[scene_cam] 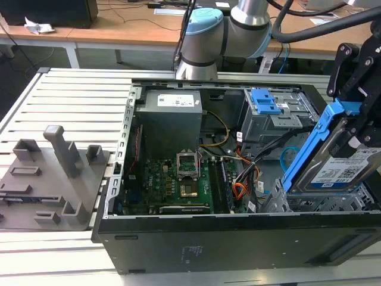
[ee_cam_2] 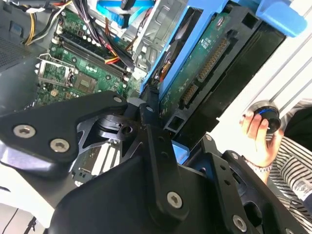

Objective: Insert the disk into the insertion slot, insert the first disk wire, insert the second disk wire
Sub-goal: 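Insert the disk into the insertion slot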

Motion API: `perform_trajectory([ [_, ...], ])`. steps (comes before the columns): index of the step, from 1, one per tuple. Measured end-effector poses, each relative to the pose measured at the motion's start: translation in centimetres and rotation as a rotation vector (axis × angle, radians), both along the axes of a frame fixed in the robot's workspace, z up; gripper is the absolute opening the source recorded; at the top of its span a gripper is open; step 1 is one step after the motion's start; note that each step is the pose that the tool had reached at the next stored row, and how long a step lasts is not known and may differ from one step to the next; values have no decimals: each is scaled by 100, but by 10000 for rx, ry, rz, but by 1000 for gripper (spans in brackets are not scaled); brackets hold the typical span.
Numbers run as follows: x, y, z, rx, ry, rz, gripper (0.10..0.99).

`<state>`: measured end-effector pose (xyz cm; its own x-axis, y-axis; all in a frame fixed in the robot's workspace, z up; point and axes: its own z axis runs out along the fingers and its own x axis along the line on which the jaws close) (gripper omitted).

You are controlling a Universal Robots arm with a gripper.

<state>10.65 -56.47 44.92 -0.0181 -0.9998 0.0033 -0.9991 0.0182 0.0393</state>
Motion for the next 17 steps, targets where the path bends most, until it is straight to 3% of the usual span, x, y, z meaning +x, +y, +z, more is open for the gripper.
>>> perform_trajectory([
  [5, 89, 119, -65, 1, 2, 0, 361],
  [7, 95, 130, -125, -1, 7, 0, 361],
  [14, 111, 163, -206, 1, 9, 1, 361],
  [17, 114, 163, -276, 1, 12, 1, 361],
])
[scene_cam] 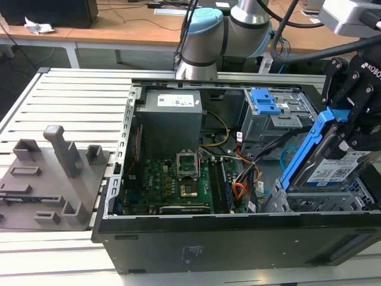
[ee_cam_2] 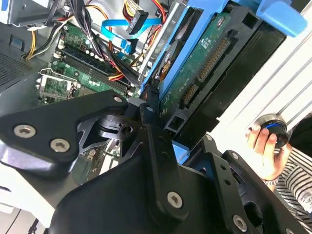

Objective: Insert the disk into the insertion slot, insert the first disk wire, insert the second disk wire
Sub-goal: 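Insert the disk into the insertion slot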

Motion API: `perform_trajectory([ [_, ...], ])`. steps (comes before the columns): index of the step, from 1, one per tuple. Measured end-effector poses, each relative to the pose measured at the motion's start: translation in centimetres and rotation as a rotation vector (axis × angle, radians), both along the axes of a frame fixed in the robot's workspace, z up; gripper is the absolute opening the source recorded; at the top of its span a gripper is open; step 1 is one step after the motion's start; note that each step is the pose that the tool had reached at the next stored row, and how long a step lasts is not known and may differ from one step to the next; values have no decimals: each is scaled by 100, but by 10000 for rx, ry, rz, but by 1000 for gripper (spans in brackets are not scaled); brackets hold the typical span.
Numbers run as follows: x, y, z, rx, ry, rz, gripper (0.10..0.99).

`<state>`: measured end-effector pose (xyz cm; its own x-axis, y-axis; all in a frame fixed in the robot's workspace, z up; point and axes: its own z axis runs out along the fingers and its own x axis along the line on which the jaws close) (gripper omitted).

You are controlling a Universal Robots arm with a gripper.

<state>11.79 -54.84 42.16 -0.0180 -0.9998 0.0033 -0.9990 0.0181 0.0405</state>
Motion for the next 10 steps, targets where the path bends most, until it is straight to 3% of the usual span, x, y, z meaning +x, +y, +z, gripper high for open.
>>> perform_trajectory([
  [4, 1, 0, -68, -1, 3, 0, 361],
  [10, 1, 0, -103, 0, 3, 0, 361],
])
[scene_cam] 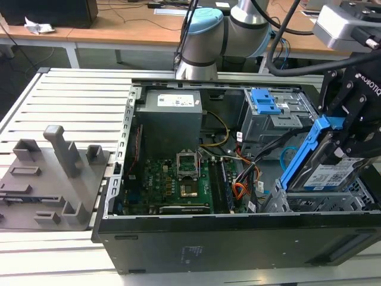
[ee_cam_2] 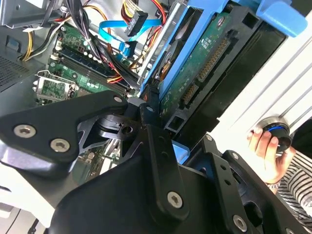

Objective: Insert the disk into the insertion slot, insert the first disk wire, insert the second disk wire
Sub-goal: 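Insert the disk into the insertion slot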

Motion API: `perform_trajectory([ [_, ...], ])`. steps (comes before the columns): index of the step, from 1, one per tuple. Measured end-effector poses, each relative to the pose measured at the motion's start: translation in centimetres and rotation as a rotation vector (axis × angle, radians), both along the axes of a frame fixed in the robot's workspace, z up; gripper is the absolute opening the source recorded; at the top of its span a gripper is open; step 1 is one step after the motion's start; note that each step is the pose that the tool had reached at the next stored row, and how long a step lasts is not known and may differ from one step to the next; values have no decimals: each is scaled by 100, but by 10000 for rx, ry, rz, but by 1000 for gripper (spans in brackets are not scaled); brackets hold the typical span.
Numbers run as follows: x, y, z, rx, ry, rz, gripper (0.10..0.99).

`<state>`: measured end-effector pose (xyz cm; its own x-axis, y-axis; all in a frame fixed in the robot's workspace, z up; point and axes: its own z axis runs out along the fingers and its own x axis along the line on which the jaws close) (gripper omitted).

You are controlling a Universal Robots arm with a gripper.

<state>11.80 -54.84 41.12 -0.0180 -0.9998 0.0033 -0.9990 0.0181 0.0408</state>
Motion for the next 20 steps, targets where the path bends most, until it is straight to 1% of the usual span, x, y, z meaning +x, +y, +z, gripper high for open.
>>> perform_trajectory([
  [6, 0, 0, -58, 0, 0, 0, 361],
  [12, 0, 0, -93, -1, 0, 0, 361],
  [15, 0, 0, -132, -1, 0, 0, 361],
  [20, 0, 0, -171, 0, 0, 0, 361],
])
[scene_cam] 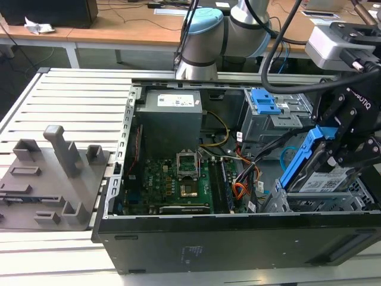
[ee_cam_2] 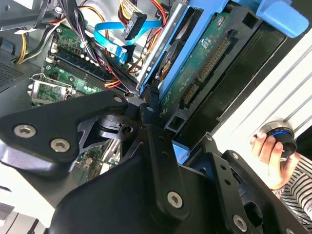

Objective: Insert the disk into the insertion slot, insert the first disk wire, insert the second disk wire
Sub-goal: 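Insert the disk into the insertion slot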

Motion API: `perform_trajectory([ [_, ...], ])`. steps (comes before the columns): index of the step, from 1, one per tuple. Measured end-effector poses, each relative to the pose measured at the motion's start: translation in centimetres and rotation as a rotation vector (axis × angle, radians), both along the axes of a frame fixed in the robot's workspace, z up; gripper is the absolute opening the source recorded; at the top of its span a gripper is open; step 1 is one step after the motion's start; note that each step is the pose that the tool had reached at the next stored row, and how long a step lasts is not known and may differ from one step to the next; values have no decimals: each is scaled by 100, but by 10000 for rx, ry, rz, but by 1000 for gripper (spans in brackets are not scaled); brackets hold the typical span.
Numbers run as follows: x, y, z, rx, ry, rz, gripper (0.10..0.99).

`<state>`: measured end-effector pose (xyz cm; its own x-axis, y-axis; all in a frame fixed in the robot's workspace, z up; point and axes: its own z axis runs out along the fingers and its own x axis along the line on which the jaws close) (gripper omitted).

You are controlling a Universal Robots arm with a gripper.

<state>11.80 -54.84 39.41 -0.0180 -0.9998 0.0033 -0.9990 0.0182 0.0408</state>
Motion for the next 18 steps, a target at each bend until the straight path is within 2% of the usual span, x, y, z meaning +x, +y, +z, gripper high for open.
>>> perform_trajectory([
  [6, 0, 0, -11, -2, 0, 0, 361],
  [7, 0, 0, -11, -2, 0, 0, 373],
  [8, 0, 0, -13, 1, 0, -1, 435],
  [12, 0, 0, -13, -1, 0, 0, 435],
  [13, 0, 0, -14, -1, 0, 0, 357],
  [14, 0, 0, -14, 0, 0, 0, 231],
  [16, 0, 0, -15, -1, 0, 0, 114],
  [18, 0, 0, -15, 0, 0, 0, 106],
])
